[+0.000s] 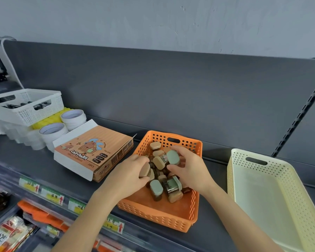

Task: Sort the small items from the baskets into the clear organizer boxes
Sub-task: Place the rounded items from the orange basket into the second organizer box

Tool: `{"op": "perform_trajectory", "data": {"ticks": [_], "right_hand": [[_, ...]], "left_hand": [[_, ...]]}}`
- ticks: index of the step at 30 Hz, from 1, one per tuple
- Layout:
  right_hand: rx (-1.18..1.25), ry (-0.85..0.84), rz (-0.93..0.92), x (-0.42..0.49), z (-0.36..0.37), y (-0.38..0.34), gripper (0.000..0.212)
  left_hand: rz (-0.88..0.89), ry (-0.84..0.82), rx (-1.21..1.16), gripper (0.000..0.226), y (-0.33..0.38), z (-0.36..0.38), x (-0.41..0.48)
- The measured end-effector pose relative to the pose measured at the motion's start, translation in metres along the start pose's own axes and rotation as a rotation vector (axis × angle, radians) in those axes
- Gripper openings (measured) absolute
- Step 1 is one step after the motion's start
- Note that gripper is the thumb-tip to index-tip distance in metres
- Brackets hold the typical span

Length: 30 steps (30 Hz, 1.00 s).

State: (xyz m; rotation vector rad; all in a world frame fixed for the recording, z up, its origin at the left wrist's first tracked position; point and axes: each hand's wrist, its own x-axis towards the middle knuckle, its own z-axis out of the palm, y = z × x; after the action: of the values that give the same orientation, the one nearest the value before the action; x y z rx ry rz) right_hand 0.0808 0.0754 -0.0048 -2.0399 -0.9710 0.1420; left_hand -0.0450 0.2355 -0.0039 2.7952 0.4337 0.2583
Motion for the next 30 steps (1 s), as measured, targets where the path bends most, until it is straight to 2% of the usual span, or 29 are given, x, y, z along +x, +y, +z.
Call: {"op": "perform_trajectory", "data": {"ticks": [12, 23, 30], "right_hand": [[-0.067, 0.22, 0.126, -0.04, -0.008, -0.011, 0.049], [-0.142, 0.415, 0.263, -0.099, -0.053, 0.005, 0.05], [-0.182, 0.481, 0.361, -0.153, -0.103, 0.024, 0.051]], "left_hand": [[0.13, 0.14, -0.157, 0.058, 0.015, 0.0, -0.002], [0.25, 0.077, -0.185, 0.055, 0.078, 0.022, 0.001], [0.414, 0.043, -0.213, 0.05, 0.153, 0.032, 0.0]]}}
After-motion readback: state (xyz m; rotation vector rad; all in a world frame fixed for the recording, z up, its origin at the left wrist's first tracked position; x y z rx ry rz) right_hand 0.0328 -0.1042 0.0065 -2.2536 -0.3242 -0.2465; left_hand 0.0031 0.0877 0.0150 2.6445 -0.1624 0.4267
